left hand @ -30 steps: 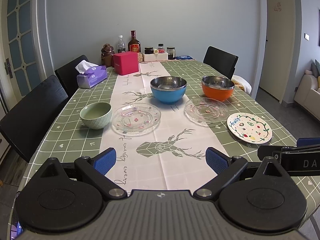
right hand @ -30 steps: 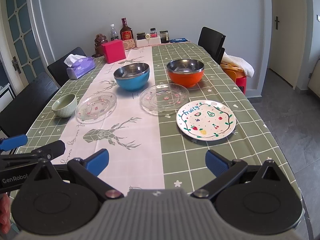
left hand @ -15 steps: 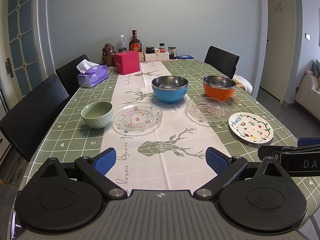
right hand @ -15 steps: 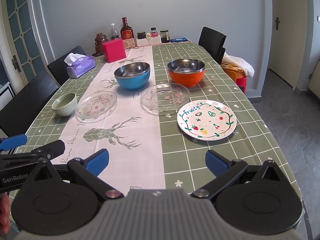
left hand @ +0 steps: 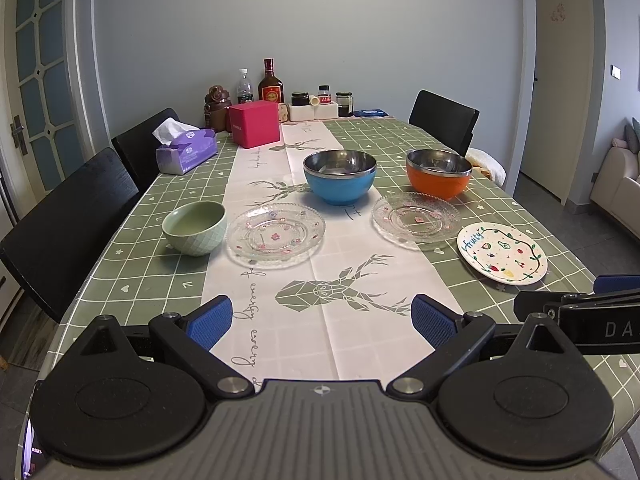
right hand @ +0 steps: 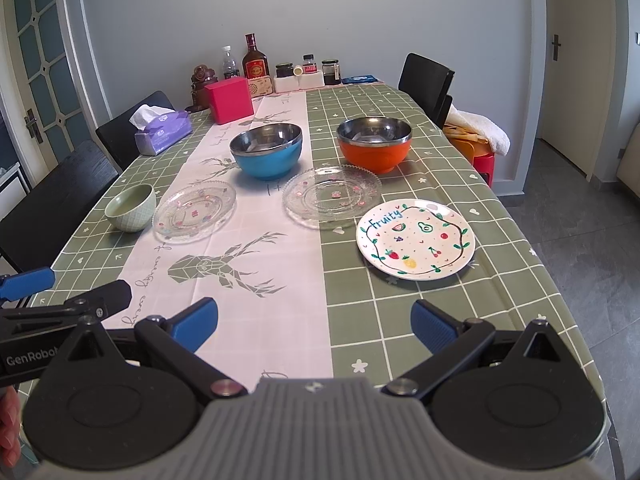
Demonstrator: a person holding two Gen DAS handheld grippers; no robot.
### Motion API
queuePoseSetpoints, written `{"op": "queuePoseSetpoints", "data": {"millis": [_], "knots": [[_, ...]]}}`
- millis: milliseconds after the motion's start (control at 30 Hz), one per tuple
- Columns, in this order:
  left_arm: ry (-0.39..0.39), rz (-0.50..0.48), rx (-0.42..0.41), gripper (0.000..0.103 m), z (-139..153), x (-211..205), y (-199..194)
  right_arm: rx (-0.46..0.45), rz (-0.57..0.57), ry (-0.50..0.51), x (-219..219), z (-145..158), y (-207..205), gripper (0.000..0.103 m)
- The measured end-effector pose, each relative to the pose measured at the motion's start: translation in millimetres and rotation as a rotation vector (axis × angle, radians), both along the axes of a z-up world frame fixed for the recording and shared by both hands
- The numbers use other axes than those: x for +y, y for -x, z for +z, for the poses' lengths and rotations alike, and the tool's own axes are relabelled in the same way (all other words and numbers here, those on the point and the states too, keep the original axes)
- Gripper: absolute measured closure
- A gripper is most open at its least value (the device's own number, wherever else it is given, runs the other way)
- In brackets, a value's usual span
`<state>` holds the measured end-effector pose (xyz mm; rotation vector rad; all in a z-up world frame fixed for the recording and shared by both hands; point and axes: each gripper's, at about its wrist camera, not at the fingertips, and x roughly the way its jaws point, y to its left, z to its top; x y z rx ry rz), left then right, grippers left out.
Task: Organize plates and bowls
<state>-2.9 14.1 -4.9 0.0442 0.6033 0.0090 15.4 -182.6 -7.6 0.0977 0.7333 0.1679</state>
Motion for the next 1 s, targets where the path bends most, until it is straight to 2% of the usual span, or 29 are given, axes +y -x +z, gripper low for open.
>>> {"op": "queuePoseSetpoints", "data": {"millis": [1000], "knots": [[-0.007,-0.002,0.012,0.0,-3.0,-3.4,0.2,0.005,0.012,0.007,3.9,-2.6,-1.9,0.003]]}}
